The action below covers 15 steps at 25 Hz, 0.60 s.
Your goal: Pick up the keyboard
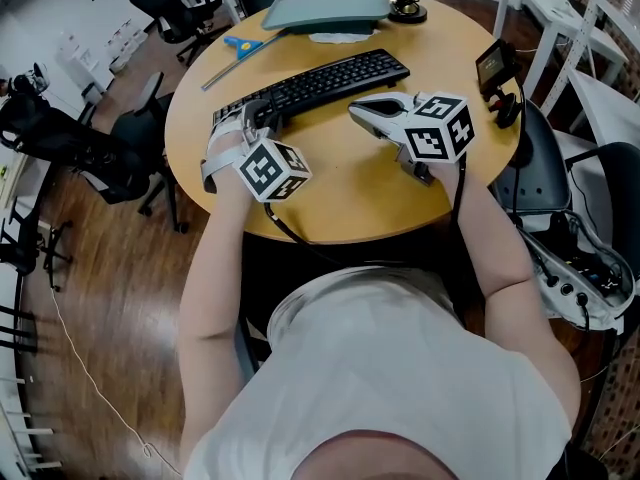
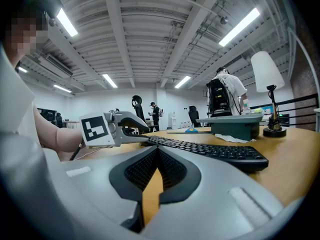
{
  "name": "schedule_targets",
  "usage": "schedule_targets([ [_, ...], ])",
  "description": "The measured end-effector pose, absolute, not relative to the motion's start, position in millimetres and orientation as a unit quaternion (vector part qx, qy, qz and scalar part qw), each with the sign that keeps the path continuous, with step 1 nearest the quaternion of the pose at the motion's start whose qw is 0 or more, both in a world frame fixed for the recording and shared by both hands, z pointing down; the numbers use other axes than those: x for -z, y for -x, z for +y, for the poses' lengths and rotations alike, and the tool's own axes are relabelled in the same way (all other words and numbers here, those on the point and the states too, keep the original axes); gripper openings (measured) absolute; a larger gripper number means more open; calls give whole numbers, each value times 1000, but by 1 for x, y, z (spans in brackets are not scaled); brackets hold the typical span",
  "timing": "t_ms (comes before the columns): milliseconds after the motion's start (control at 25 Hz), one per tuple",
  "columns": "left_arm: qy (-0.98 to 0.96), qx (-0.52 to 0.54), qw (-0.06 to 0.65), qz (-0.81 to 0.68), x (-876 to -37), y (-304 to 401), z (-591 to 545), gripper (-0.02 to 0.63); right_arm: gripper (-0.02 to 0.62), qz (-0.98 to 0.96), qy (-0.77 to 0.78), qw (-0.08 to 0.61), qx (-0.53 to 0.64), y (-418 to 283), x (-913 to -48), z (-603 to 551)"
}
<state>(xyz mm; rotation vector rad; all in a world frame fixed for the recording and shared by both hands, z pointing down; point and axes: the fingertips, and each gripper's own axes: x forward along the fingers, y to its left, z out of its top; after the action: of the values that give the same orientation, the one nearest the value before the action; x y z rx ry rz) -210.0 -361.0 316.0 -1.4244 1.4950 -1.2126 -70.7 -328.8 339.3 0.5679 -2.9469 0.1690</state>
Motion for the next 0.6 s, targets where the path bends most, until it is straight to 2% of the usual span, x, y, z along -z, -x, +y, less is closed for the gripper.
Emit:
schedule_targets([
  [120, 606, 370, 319, 628, -297, 206, -341, 80, 2, -978, -189, 68, -57, 71, -339, -329],
  [320, 724, 177, 171, 644, -290, 196, -319, 2, 2, -978, -190, 68, -56, 71, -338, -329],
  [600, 814, 50, 15, 579, -311, 171, -317, 2, 2, -978, -189, 67, -56, 71, -339, -329],
])
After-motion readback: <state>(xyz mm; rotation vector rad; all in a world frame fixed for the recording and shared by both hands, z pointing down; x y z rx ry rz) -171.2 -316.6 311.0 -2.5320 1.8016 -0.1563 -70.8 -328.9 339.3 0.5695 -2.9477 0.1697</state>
